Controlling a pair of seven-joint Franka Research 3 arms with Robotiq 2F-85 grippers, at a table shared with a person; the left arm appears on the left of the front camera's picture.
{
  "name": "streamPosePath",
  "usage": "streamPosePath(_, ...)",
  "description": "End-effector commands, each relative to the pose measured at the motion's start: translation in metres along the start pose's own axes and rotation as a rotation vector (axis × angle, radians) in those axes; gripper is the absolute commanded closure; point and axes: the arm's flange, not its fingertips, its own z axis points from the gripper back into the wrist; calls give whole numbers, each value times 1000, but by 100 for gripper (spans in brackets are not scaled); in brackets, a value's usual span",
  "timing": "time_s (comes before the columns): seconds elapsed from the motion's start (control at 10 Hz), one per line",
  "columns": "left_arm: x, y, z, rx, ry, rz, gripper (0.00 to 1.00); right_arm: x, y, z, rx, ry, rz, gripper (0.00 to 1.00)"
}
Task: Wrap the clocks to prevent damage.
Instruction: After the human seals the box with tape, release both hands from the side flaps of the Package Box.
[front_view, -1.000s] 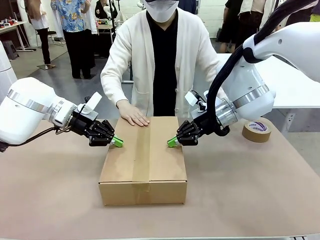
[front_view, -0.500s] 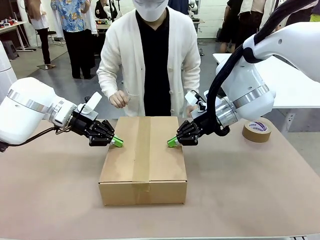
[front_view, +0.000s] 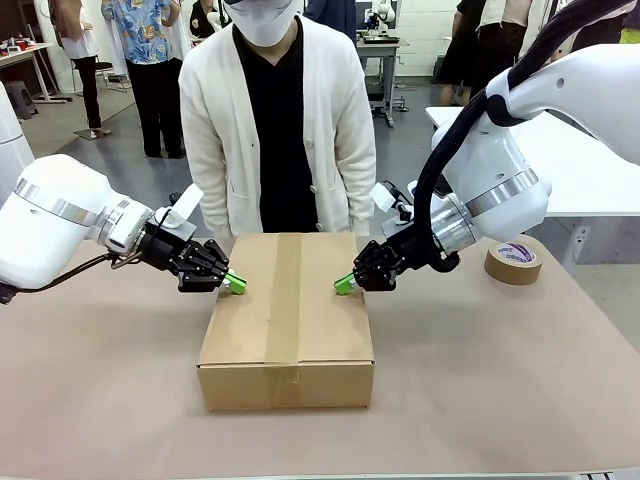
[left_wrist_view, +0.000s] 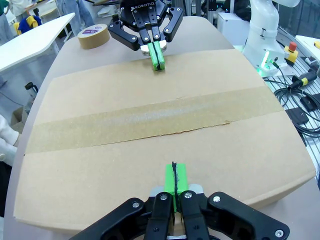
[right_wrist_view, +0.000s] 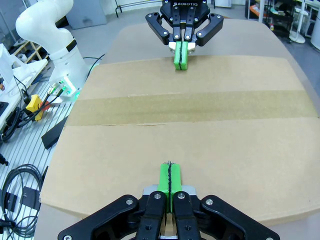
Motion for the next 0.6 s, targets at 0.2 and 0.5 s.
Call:
streamPosePath(0.2,21,-3,45,25,51,-4,100,30,14,17,44,55,16,99)
streamPosePath(0.5,49,-29,115,13,161,0,100,83,50,75,75,171,-17,99)
